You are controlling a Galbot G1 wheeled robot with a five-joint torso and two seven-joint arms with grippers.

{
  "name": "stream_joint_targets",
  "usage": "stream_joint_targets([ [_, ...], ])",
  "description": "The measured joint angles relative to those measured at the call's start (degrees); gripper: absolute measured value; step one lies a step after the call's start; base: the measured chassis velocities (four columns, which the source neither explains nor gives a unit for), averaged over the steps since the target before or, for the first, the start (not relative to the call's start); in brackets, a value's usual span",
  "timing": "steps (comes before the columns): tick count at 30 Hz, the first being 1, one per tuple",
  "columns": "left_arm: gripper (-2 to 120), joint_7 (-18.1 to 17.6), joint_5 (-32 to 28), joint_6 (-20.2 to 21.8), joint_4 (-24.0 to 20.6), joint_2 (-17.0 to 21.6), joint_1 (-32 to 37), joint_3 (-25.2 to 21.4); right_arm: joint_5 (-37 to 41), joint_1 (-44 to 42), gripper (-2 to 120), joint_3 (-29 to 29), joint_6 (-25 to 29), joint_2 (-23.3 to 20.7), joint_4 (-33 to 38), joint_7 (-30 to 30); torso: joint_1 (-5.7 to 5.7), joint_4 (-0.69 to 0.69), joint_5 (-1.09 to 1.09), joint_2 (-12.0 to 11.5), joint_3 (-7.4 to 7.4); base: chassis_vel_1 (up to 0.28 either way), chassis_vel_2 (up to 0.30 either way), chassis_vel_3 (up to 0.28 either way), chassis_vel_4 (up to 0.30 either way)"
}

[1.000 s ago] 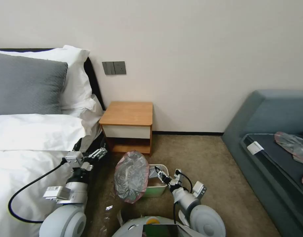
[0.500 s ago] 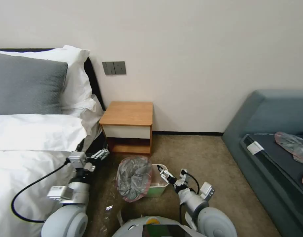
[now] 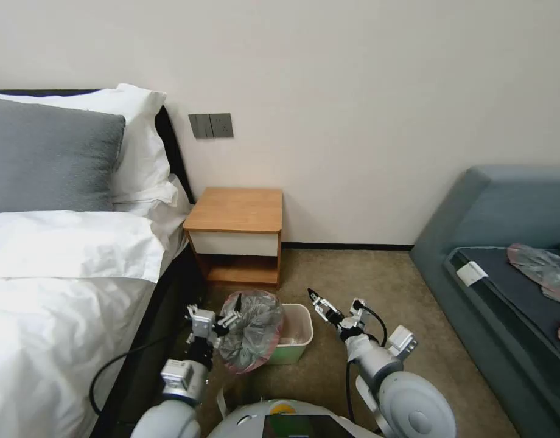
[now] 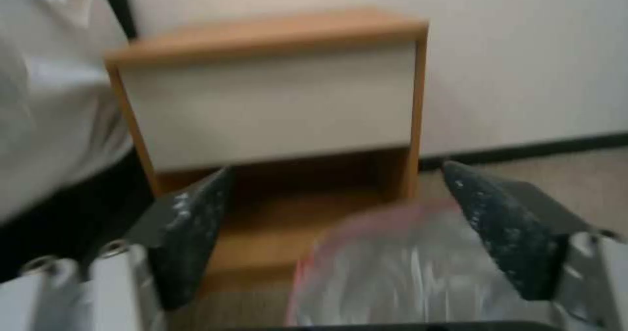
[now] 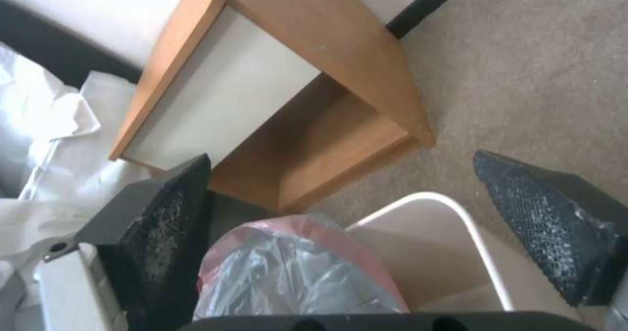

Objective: Pick up the garbage bag from the table and place it over the trash can.

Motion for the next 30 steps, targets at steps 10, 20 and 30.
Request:
stream_joint_targets([
  [10, 45, -6.80, -0.34, 5.58, 5.48, -0.22, -0.69, 6.23, -0.30, 0.70, 100, -0.57, 0.10, 1.13, -1.03, -0.05, 0.00, 0.01, 0.00, 0.00, 0.00, 0.000, 0.000, 0.000, 0.000],
  [20, 27, -10.66, -3.78, 10.60, 8.07, -0.75, -3.92, 7.65, -1.83, 0.51, 100, -1.45, 0.32, 1.30, -1.48, -0.27, 0.00, 0.00, 0.00, 0.00, 0.00, 0.000, 0.000, 0.000, 0.000],
  [30, 33, -11.49, -8.73, 14.01, 10.21, 0.36, -7.61, 7.67, -4.23, -1.01, 100, -3.47, 0.50, 2.16, -2.04, -0.83, 0.00, 0.00, -0.01, -0.01, 0.00, 0.000, 0.000, 0.000, 0.000],
])
